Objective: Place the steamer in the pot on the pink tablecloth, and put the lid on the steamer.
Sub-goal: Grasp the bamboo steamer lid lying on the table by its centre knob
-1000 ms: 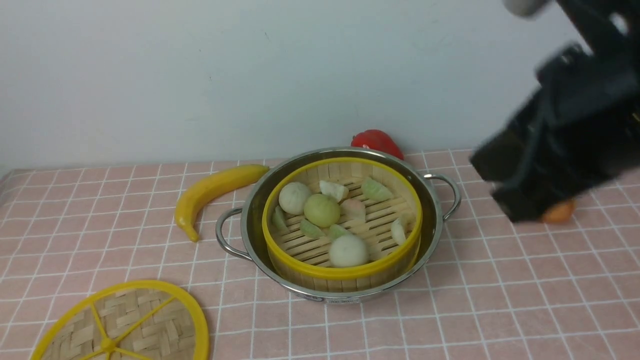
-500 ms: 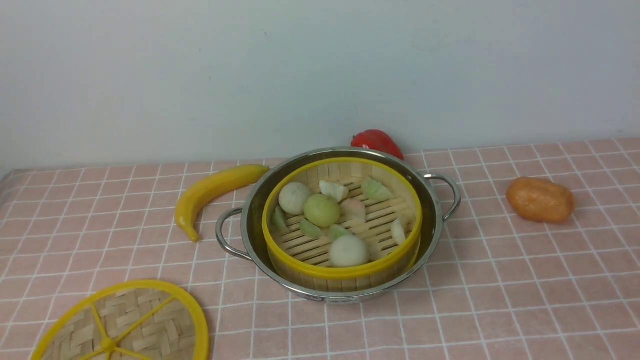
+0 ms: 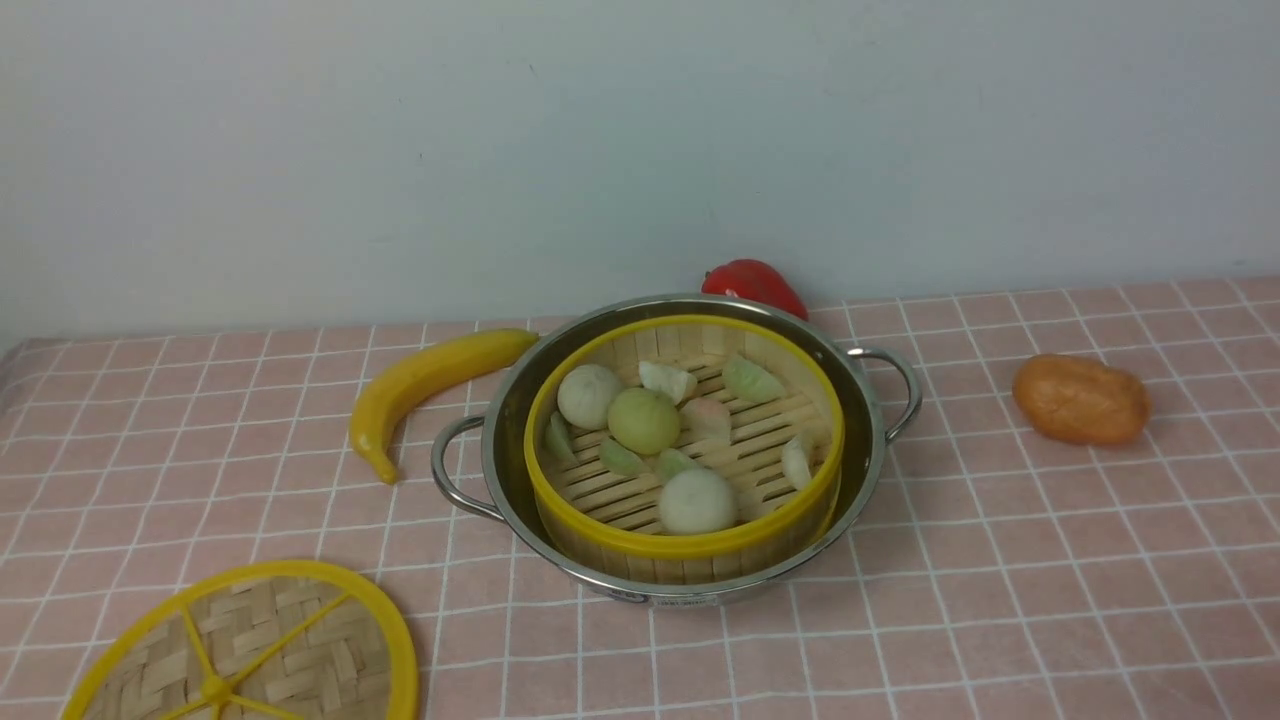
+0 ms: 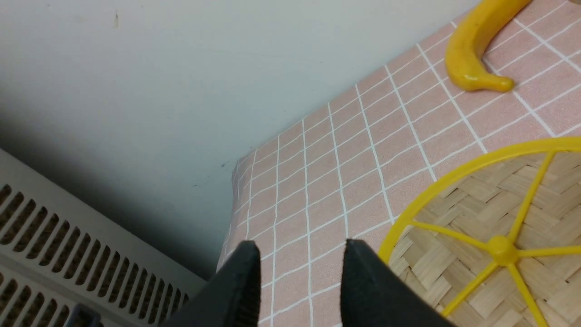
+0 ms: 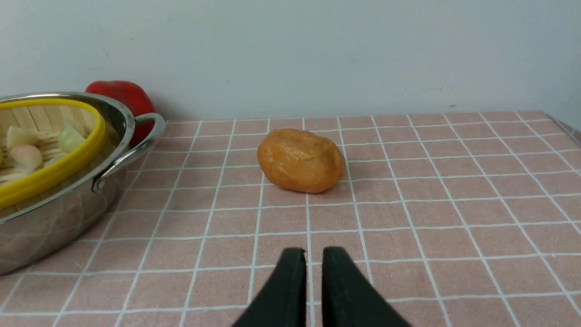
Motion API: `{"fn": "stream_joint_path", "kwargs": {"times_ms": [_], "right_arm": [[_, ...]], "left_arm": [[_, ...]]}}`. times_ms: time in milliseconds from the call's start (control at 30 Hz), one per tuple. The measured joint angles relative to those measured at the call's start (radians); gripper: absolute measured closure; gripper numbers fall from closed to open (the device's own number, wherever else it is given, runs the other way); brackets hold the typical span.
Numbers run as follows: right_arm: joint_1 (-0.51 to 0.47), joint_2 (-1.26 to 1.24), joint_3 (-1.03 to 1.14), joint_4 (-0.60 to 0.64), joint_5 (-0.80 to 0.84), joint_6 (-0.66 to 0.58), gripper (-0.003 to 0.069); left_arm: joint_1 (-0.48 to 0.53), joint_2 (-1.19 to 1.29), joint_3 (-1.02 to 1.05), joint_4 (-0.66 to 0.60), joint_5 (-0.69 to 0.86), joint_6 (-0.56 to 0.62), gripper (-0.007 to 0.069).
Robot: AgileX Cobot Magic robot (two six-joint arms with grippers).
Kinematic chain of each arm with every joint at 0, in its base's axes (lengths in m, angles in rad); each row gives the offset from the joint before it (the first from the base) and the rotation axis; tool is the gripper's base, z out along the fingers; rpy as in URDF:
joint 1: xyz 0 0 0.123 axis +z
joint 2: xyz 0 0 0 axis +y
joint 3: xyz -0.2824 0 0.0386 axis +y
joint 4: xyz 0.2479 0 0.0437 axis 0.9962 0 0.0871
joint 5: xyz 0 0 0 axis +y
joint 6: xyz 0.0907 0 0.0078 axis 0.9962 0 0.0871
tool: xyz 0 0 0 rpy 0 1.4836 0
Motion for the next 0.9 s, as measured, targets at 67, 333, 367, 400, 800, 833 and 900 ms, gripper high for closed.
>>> {"fn": "stream_joint_path", "kwargs": {"times_ms": [67,333,367,400,800,833,900], "right_arm": [[0.000,0.000,0.000,0.006,0.001,0.000,0.0574],[-0.001,0.000,0.000,0.013,0.003,0.000,0.0550],[-0.001,0.000,0.000,0.013,0.003,0.001,0.0548],[-0.001,0.000,0.000,0.013,0.003,0.001,0.0545],[-0.001,0.000,0.000,0.017,0.003,0.001,0.0498],[-0.001,0.000,0.000,0.017,0.003,0.001,0.0496],[-0.001,0.000,0.000,0.017,0.003,0.001,0.0493]], "left_arm": [[0.000,0.000,0.000,0.000,0.000,0.000,0.0382],[0.000,0.000,0.000,0.000,0.000,0.000,0.0382],[0.000,0.000,0.000,0.000,0.000,0.000,0.0382],[0.000,0.000,0.000,0.000,0.000,0.000,0.0382],[0.000,0.000,0.000,0.000,0.000,0.000,0.0382],[0.000,0.000,0.000,0.000,0.000,0.000,0.0382],[0.000,0.000,0.000,0.000,0.000,0.000,0.0382]]}}
